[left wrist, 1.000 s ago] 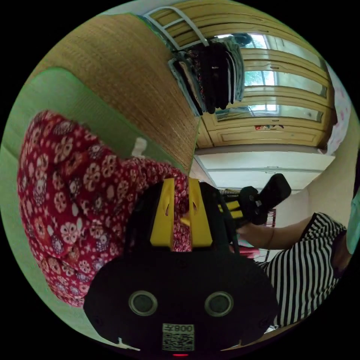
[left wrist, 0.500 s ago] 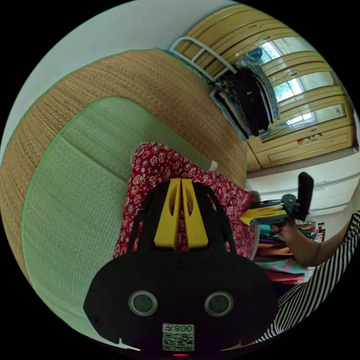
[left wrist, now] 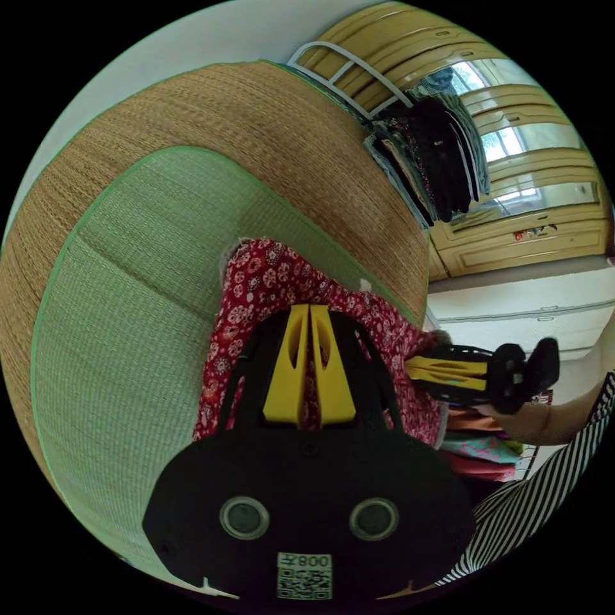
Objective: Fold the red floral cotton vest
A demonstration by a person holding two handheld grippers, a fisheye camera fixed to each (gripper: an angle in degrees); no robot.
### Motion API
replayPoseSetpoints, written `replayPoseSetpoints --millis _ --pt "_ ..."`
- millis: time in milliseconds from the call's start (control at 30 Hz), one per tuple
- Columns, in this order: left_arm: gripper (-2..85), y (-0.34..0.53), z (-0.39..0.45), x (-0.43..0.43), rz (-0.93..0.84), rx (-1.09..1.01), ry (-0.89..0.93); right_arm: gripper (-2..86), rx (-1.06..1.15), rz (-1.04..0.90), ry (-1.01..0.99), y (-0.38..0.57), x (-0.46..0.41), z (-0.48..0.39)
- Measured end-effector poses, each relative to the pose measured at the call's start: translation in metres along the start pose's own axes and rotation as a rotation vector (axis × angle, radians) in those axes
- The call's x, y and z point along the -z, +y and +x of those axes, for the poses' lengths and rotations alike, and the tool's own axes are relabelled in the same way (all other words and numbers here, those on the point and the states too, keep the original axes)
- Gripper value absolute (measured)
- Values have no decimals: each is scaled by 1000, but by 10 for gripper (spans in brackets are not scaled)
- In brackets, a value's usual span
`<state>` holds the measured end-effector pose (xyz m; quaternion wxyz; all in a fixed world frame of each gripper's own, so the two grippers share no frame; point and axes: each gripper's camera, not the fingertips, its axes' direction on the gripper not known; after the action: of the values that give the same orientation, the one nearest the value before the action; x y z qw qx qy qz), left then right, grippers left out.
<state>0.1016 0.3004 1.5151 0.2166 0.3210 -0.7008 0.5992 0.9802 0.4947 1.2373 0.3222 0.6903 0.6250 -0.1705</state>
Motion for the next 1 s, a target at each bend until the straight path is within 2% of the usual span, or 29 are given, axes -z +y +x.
replayPoseSetpoints --millis 67,167,233,300,367,467,600,800,867,1000 --pt "2 5 -3 19 43 22 93 2 19 -26 18 -5 2 -5" --pt "2 40 8 58 184 19 149 2 -35 -23 -85 -7 0 9" --pt "3 64 14 64 218 47 154 2 -80 8 -166 -3 -6 24" --pt "4 80 18 50 203 79 128 2 -102 14 -191 -4 -10 29" --pt "5 81 9 6 95 108 103 1 -106 14 -188 -7 -13 31" --pt "9 84 -9 20 181 148 297 1 -114 21 -204 -8 -15 38" --pt "27 120 1 50 246 135 309 2 -150 6 -350 -10 -12 66" --pt "134 231 -14 33 202 465 357 13 -164 8 -479 -13 -14 101" --pt "162 254 -26 1 187 586 490 27 -156 11 -464 -15 -12 106" --pt "196 240 -28 -49 123 593 611 80 -137 38 -421 -21 1 117"
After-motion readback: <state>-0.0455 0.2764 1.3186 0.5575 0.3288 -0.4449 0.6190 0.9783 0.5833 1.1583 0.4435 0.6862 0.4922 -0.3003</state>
